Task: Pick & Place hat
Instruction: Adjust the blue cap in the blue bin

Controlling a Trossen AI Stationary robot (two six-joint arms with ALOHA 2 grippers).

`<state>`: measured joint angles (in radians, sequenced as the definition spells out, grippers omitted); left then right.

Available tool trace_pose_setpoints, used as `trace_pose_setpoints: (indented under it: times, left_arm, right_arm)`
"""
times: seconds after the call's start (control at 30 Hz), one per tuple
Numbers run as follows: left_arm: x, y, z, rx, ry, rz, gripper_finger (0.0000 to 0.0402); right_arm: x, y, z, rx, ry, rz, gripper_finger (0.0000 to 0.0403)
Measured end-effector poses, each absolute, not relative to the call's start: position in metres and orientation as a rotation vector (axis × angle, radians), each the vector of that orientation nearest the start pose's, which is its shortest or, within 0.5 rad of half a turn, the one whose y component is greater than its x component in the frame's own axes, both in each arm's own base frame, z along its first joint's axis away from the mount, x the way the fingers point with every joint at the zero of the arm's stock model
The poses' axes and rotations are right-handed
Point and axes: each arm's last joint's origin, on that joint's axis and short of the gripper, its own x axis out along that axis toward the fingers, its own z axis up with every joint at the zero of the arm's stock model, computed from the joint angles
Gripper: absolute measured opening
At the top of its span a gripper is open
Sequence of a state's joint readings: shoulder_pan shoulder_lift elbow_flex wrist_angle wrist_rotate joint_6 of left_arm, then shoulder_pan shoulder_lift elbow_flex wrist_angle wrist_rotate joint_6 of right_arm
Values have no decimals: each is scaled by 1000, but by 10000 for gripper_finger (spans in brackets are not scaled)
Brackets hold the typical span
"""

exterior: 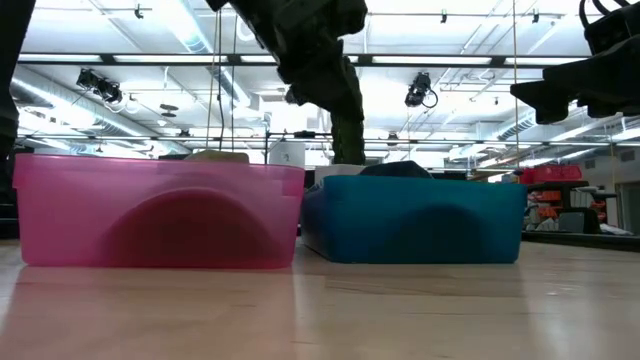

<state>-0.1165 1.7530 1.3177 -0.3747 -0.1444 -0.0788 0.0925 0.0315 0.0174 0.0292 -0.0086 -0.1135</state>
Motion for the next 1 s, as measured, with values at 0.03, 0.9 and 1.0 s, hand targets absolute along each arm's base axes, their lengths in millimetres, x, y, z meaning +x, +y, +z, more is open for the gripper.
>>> trace_pose_setpoints:
  times: [0.03, 0.9, 1.0]
  left_arm:
    - [377, -40, 245, 31, 801, 55, 3]
    - [231, -15, 250, -27, 321, 34, 3]
    - [214, -14, 246, -35, 271, 27, 3]
  right_arm:
    - [98, 9, 170, -113, -21, 100, 254]
    - [98, 9, 170, -113, -21, 100, 254]
    - [98, 9, 170, -113, -21, 100, 254]
